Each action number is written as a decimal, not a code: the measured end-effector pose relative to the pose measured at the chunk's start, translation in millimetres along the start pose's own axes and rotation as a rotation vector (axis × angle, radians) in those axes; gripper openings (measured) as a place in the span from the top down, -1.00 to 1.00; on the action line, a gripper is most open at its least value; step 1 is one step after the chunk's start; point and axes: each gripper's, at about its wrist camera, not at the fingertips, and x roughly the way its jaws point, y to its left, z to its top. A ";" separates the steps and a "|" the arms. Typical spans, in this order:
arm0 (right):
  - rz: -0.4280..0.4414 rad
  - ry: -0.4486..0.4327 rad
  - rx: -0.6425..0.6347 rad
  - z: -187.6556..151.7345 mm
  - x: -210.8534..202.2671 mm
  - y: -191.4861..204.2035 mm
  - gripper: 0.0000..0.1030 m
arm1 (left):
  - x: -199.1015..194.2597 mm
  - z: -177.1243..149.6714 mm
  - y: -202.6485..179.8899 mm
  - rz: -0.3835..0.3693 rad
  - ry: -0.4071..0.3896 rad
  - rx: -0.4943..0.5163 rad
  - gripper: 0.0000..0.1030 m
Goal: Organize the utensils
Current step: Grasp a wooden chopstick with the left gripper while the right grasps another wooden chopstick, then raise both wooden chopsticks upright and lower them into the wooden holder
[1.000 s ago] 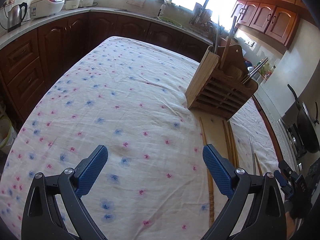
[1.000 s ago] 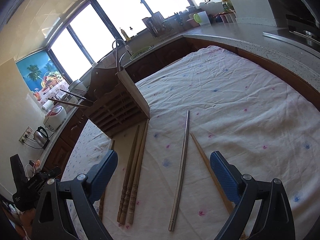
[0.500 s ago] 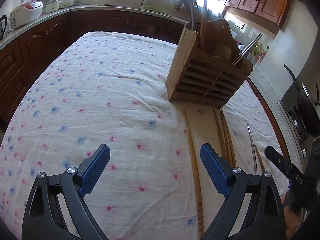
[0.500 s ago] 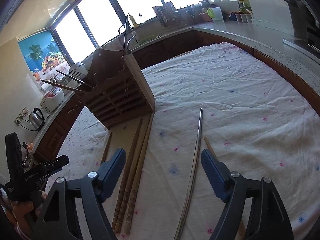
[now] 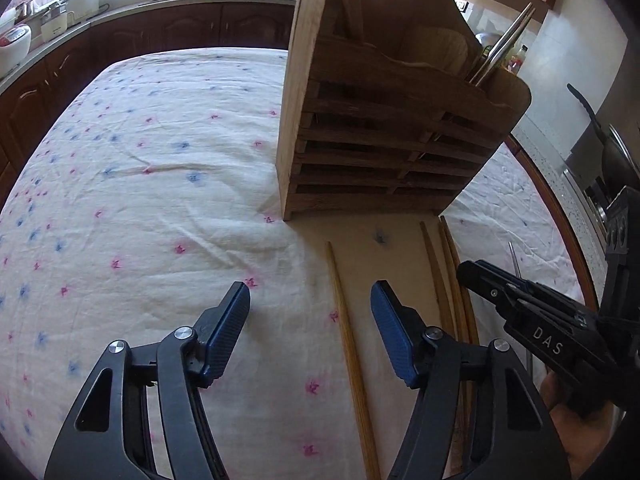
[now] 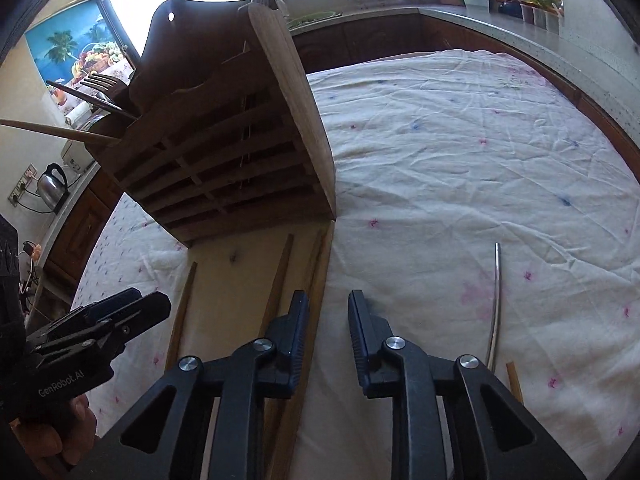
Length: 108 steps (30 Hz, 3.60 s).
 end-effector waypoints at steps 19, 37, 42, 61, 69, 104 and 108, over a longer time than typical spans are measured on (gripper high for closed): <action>-0.010 0.014 -0.038 -5.5 -6.3 -5.1 0.80 | -1.8 -6.3 -8.4 0.008 0.041 0.091 0.32; 0.073 -0.090 -0.009 -9.0 -48.6 4.4 0.91 | -62.8 -8.7 -17.5 -0.099 -0.086 0.115 0.90; 0.143 -0.184 0.009 -12.3 -106.7 3.7 0.91 | -127.6 -13.4 -0.5 -0.205 -0.186 0.059 0.91; 0.179 -0.444 -0.051 -1.4 -229.1 17.8 0.91 | -227.1 -19.0 8.8 -0.300 -0.374 0.050 0.90; 0.164 -0.464 -0.047 11.0 -224.7 17.8 0.90 | -230.3 -1.0 8.2 -0.280 -0.426 0.044 0.90; 0.088 -0.578 0.048 121.7 -110.9 15.9 0.90 | -132.8 108.7 29.8 -0.099 -0.591 -0.076 0.87; 0.082 -0.566 0.038 124.7 -112.9 17.0 0.90 | -132.4 109.9 28.3 -0.095 -0.583 -0.067 0.87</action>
